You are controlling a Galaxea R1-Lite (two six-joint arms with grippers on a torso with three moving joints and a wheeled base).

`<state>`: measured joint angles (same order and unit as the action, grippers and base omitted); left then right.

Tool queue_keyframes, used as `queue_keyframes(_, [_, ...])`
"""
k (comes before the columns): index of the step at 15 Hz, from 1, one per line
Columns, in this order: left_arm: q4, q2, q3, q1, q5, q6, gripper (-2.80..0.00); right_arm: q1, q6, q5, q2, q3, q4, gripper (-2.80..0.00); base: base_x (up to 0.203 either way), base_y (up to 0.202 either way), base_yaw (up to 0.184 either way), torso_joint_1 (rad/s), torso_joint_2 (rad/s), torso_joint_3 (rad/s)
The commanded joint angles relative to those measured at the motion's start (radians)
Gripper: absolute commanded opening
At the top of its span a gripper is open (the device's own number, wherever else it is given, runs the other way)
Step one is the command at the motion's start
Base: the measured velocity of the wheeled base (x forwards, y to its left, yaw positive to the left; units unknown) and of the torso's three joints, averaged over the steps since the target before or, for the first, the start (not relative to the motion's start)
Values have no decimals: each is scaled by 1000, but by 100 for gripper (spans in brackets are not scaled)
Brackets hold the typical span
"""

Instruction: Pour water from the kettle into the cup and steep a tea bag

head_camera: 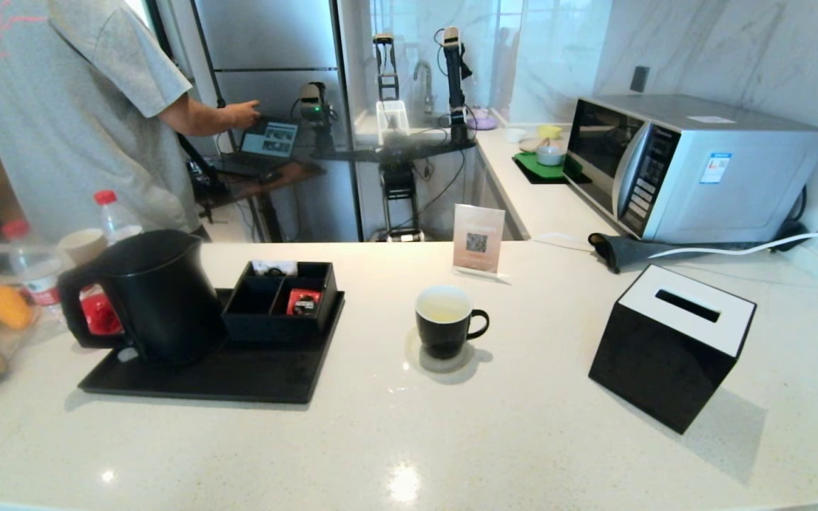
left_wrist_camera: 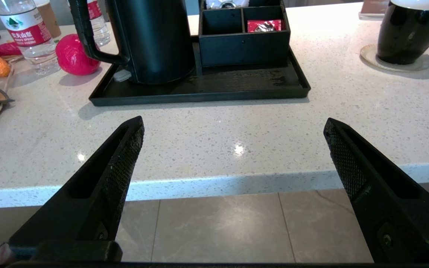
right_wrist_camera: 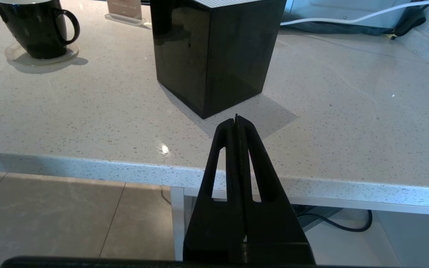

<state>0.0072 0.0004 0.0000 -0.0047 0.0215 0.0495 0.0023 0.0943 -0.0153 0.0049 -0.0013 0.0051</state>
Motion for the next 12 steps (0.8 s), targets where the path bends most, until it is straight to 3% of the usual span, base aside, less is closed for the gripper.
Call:
queue_keyframes(1, [0,0,0,0,-2,0,0,1,-5,-2,-5,1,-1,-280,0,0,0,0,0,0])
queue_keyframes(12, [0,0,0,0,0,0,0,1,-13,4,-5,1,0,-280,0,0,0,0,0,0])
